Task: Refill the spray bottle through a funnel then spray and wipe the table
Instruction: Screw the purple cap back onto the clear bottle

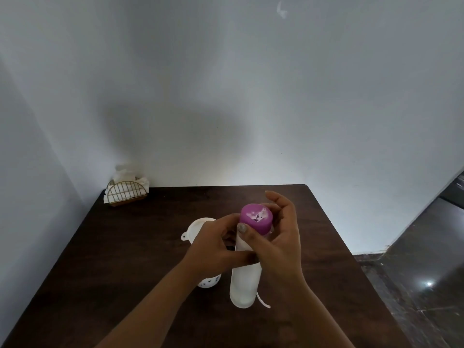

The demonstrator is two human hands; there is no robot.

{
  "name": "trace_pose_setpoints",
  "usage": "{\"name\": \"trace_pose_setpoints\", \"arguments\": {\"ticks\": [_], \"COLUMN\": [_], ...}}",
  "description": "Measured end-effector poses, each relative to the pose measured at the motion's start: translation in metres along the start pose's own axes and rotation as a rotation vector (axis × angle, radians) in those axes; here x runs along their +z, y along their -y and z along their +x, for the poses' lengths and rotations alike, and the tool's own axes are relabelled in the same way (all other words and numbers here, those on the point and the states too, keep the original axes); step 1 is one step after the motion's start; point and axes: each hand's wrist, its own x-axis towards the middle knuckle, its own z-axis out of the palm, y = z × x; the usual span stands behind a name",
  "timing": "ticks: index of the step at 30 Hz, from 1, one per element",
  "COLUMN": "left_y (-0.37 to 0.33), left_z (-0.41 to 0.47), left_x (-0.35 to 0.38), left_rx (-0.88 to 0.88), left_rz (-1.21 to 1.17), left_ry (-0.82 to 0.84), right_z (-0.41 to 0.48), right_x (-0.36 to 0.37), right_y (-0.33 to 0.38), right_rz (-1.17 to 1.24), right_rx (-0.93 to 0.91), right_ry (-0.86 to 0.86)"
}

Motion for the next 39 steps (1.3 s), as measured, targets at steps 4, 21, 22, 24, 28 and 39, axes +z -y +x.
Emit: {"name": "trace_pose_setpoints", "arguments": {"ticks": [4, 21, 22, 24, 28, 39], "left_y": [0.0000, -0.0015, -0.0020, -0.0023, -0.0019, -0.0047], "left_z": [0.0021, 0.0076, 0.0076, 0.0077, 0.0065, 0.0043], "left_x": [0.0009, 0.0005, 0.0005, 0.0001, -0.0011, 0.0021], "left_rx": [-0.001, 0.010, 0.018, 0.025, 0.012, 0.027], "left_rz": [-0.001, -0.021, -0.012, 0.005, -0.017, 0.000], "left_ry": [0.004, 0.015, 0.016, 0.018, 0.018, 0.005], "right_z": [0.0003, 0.0051, 0.0052, 0.0046, 0.0028, -0.0010], "right_x": [-0.0024, -0.0026, -0.0021, -0.0018, -0.0029, -0.0045], "right_y": [0.0038, 0.0031, 0.0037, 0.0037, -0.0006, 0.0049], "right_rz": [0.006, 0.062, 0.026, 0.002, 0.174, 0.021], "right_rx": [-0.027, -0.017, -0.021, -0.022, -0.005, -0.009], "right_ry": [0.029, -0.032, -0.047, -0.053, 0.035, -0.023]}}
